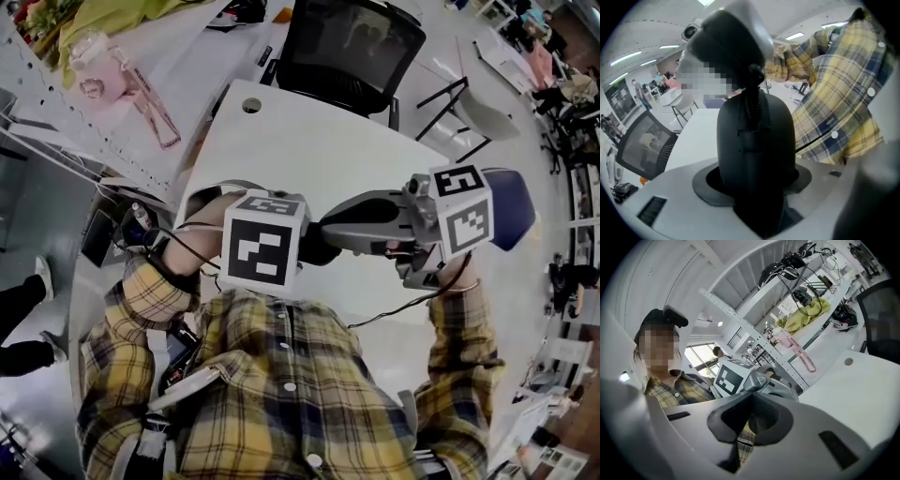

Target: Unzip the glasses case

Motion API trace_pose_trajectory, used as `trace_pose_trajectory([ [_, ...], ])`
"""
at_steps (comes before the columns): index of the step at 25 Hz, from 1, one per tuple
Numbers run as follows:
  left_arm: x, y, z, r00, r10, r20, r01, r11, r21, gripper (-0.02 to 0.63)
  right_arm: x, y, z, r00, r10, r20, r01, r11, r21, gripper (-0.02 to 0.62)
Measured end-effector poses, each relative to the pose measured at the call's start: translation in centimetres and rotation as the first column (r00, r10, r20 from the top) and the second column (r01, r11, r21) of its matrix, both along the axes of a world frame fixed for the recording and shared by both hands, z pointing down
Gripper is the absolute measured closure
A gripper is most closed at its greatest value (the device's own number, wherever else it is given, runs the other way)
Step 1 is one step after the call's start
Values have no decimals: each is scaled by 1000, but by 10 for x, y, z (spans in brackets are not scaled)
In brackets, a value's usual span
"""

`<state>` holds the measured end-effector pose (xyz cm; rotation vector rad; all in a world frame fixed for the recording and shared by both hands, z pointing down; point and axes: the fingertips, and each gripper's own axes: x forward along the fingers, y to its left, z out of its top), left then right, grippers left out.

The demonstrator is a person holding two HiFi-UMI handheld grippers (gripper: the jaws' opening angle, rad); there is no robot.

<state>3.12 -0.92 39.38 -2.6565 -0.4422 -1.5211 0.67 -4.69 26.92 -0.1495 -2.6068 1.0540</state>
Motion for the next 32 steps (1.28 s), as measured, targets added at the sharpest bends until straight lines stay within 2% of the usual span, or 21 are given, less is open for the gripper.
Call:
trace_pose_trajectory([
  [3,-3,12,-3,998,59,-7,-59,995,-78,357,1,6,0,999,-38,13,38,999,-34,597],
  [7,-2,23,-14,992,125,-36,-129,981,-144,357,3,15,1,995,-95,35,97,993,-74,597],
  [10,-6,39,-15,982,188,-20,-188,957,-223,359,1,24,4,986,-161,29,163,983,-82,595],
  [15,-13,56,-16,959,283,-4,-269,907,-323,359,-2,36,8,963,-267,-42,263,961,-80,595],
  [17,-14,58,-16,957,291,-5,-276,900,-338,359,-2,38,8,955,-290,-61,285,956,-73,595],
  [21,-16,58,-13,960,279,2,-260,899,-352,359,1,38,11,952,-298,-75,294,954,-57,595],
  [25,-20,59,-8,958,287,23,-260,895,-363,359,3,39,17,944,-311,-111,312,950,-8,594],
  [29,-21,62,-9,952,305,19,-273,879,-390,359,3,42,18,932,-337,-133,343,939,21,594],
  [32,-22,68,-10,943,332,33,-289,859,-422,359,4,48,18,911,-367,-188,379,925,34,594],
])
